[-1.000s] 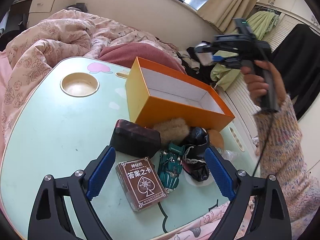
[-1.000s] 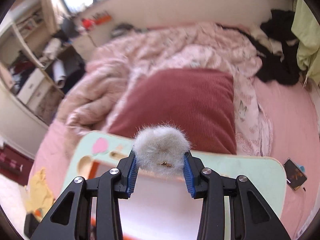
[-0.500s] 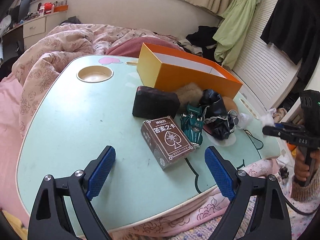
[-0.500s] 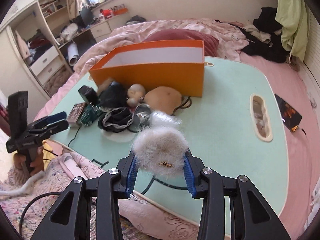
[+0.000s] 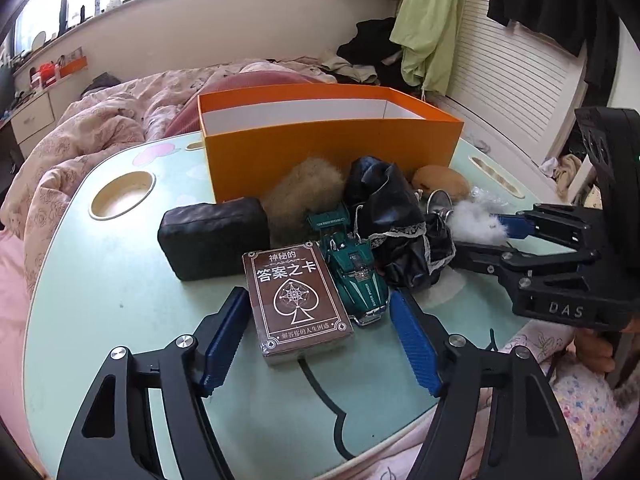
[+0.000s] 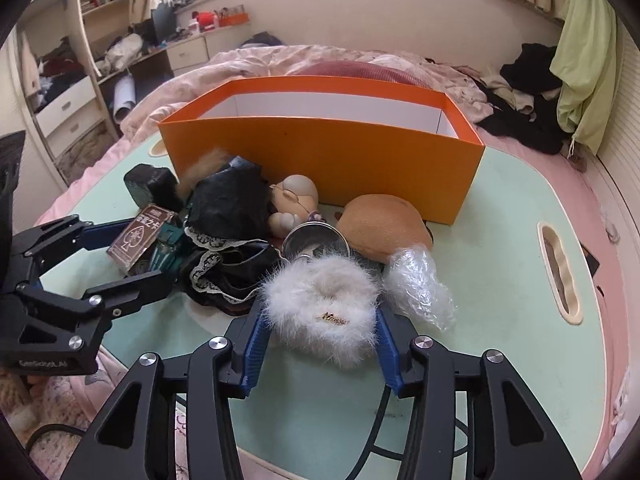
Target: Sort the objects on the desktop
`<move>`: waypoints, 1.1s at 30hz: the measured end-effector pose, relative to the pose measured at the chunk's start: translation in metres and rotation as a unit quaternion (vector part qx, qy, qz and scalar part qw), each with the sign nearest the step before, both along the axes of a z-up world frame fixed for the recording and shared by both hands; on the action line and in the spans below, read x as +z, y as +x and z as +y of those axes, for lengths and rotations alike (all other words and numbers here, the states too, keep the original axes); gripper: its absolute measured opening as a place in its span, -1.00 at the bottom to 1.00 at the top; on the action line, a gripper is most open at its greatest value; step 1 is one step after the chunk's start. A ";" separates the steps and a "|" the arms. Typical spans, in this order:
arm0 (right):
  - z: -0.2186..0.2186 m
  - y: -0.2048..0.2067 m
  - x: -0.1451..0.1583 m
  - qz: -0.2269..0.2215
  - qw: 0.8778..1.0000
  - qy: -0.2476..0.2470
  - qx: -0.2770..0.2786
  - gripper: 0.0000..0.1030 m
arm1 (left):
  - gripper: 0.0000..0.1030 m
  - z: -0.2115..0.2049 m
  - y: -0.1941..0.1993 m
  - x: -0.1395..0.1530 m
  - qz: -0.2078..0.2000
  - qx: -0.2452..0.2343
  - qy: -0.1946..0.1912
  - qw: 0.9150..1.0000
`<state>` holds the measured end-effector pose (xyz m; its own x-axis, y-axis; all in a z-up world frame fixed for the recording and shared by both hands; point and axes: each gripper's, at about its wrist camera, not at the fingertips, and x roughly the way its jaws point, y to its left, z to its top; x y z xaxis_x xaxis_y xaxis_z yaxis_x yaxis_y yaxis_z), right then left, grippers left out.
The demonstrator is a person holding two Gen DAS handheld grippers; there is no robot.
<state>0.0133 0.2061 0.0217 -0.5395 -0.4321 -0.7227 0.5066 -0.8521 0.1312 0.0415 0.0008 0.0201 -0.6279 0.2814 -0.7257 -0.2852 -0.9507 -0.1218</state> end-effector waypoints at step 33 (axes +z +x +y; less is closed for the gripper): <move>0.058 -0.141 0.038 -0.085 0.966 -0.218 -0.113 0.53 | 0.55 -0.045 -0.154 0.042 -0.091 0.110 0.111 0.983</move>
